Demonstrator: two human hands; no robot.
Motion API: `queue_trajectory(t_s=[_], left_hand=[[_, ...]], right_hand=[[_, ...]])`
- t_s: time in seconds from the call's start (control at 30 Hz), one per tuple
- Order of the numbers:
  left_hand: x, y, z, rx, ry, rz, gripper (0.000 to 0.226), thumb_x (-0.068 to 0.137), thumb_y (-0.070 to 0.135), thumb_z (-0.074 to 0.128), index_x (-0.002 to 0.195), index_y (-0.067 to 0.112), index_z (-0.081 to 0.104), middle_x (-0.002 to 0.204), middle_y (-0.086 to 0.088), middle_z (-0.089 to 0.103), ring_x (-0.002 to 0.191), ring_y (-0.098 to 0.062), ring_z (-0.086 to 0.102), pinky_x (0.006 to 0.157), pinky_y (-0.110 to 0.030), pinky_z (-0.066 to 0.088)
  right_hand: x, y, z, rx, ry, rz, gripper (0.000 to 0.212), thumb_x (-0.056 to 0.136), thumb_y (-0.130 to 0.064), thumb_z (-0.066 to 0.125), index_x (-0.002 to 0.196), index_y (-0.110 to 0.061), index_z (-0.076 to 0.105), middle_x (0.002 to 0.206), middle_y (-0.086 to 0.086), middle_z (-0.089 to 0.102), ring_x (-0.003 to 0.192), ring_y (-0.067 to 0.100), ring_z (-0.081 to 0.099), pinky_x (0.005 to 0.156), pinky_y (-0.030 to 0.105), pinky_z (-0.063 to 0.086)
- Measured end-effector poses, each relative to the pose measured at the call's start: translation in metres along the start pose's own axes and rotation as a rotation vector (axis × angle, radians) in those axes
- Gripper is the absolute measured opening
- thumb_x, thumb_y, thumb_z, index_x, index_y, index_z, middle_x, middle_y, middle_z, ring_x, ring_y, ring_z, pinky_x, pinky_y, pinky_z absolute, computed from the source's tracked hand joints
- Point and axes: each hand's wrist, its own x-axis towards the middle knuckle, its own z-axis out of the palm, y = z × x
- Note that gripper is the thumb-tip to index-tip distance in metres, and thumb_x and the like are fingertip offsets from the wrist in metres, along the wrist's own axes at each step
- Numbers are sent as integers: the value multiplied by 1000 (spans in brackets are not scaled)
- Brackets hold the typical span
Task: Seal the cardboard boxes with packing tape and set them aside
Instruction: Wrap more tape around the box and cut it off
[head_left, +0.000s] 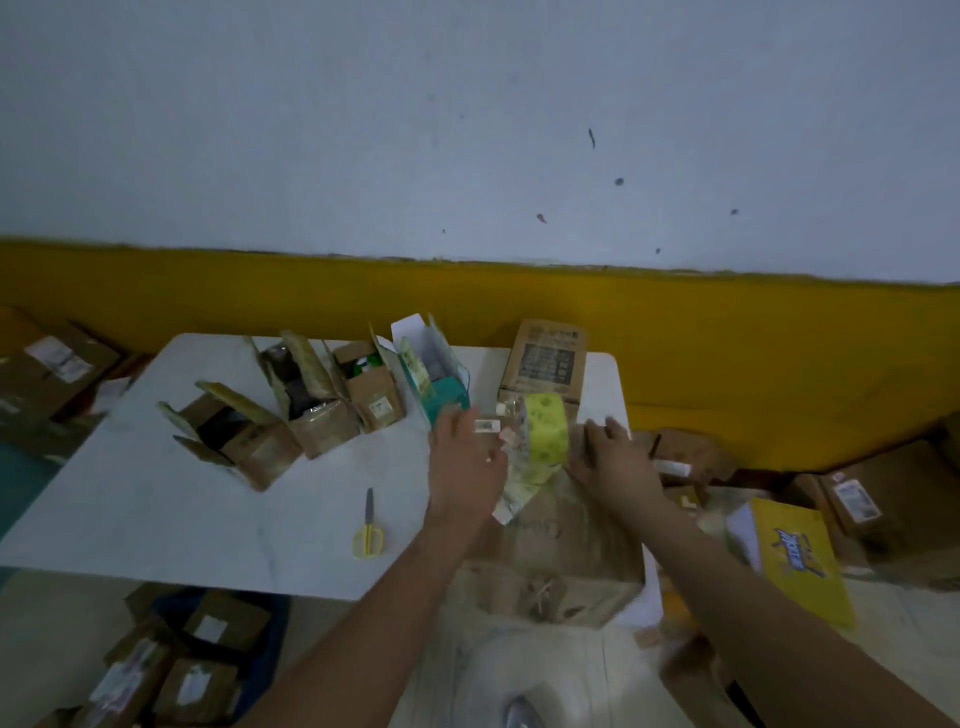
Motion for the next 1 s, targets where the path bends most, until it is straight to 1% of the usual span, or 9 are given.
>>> queue_trajectory(t_s=[0.17, 0.23, 0.3, 0.4, 0.5, 0.6, 0.77, 0.87, 1.0], left_hand=[[13, 39, 25, -483, -302, 9, 43, 83, 10, 66, 125, 16, 57, 127, -6, 54, 119, -21, 52, 101, -34, 45], [24, 40, 31, -432, -293, -8, 29, 82, 33, 69, 105, 16, 61, 108, -4, 63, 102, -18, 60, 89, -36, 51], [30, 41, 33, -349, -298, 35, 51, 78, 63, 57, 95, 15, 64, 91, -1, 69, 86, -15, 65, 80, -39, 55], [29, 39, 33, -81, -284, 121, 73, 79, 77, 29, 115, 24, 63, 98, 0, 71, 91, -16, 65, 88, -43, 50], [20, 42, 26, -62, -283, 94, 68, 89, 70, 28, 126, 21, 58, 111, -3, 69, 104, -18, 61, 99, -41, 40], [3, 50, 8, -433, -296, -118, 48, 96, 51, 48, 96, 7, 66, 90, -14, 68, 83, -17, 64, 85, -37, 50], [-64, 38, -28, -537, -407, -255, 39, 96, 51, 51, 102, 17, 70, 88, 5, 72, 74, -1, 64, 66, -14, 47], [-106, 24, -35, -747, -466, -305, 39, 97, 43, 53, 98, 7, 69, 84, -6, 76, 78, -16, 72, 75, -28, 56], [-135, 18, -23, -880, -528, -431, 33, 101, 29, 49, 93, 0, 61, 73, -15, 72, 63, -21, 69, 60, -27, 55]], right_hand=[[-7, -3, 34, -145, 62, 0, 76, 97, -57, 7, 154, -9, 22, 161, 19, 14, 144, 43, 22, 113, 54, 31], [-7, -3, 33, -107, 79, 46, 71, 99, -56, 20, 155, -11, 21, 162, 17, 12, 144, 45, 22, 108, 53, 35], [-7, -9, 31, -79, 60, 58, 70, 102, -52, 32, 156, -13, 11, 164, 14, 2, 147, 44, 13, 109, 52, 33], [-5, -10, 31, -40, 78, 65, 70, 102, -49, 34, 157, -15, 6, 164, 13, -1, 147, 44, 10, 111, 53, 30], [-5, -9, 34, -57, 65, 66, 69, 102, -48, 33, 157, -17, 5, 164, 12, -3, 148, 42, 9, 111, 53, 30], [-5, -8, 35, -79, 41, 75, 70, 102, -51, 29, 157, -17, 1, 164, 11, -6, 148, 42, 6, 113, 52, 27], [1, -7, 35, -75, 2, 76, 69, 103, -50, 25, 156, -18, -5, 163, 10, -13, 149, 41, 0, 113, 56, 26], [-2, -8, 33, -107, -8, 57, 70, 103, -49, 26, 156, -16, -3, 163, 12, -9, 147, 44, 5, 109, 57, 31], [7, -6, 38, -129, -53, 87, 70, 101, -51, 12, 155, -12, -8, 162, 16, -12, 147, 46, 2, 111, 56, 33]])
